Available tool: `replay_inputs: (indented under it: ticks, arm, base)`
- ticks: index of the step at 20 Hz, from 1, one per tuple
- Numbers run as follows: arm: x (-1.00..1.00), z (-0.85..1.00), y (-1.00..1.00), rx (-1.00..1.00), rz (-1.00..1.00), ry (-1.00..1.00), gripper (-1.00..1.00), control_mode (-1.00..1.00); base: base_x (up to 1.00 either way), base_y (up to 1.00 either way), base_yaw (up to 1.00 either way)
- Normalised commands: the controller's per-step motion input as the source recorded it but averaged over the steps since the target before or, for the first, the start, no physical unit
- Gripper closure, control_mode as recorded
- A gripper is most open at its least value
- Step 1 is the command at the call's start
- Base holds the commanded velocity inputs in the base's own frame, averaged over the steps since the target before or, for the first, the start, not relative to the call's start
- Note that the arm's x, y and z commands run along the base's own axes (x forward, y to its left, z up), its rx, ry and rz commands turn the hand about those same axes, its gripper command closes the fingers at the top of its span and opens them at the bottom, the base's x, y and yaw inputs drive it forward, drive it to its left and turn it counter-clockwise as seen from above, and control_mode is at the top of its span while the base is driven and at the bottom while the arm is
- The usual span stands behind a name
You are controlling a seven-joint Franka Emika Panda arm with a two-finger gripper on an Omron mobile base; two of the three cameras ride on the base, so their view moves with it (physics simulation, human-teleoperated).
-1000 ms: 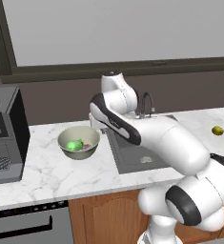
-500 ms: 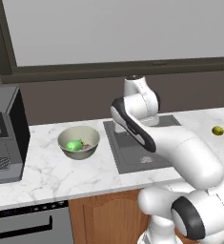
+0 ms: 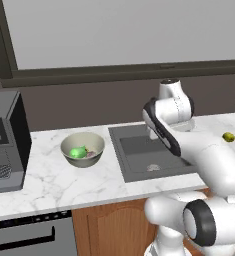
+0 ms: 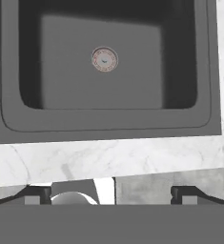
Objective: There is a mixed pile of frozen fruits and vegetables on the counter. Locate all the frozen vegetables and place the items in a bowl on the counter. Take all the frozen fruits and defrost them in a running sink.
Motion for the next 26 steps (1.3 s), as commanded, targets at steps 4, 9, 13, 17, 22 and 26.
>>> replay_inputs:
  ticks: [4, 9, 13, 17, 22, 26]
  arm:
    - [0.27, -0.34, -0.96, 0.0, 0.0, 0.08, -1.0, -1.0]
    - [0.39, -0.17, -0.99, 0.0, 0.0, 0.05, -1.0, -1.0]
    - [0.44, -0.03, -0.95, 0.0, 0.0, 0.06, -1.0, -1.0]
    - [0.41, 0.0, -0.97, 0.03, 0.0, 0.07, -1.0, -1.0]
    - [0.48, 0.0, -0.97, 0.06, 0.0, 0.08, -1.0, -1.0]
    - [0.53, -0.05, -0.96, 0.02, 0.0, 0.08, -1.0, -1.0]
  base:
    - [0.0, 0.0, 0.0]
    - [0.0, 0.0, 0.0]
    - [0.0, 0.0, 0.0]
    - [0.0, 0.0, 0.0]
    - [0.0, 0.0, 0.0]
    - [0.0, 0.0, 0.0]
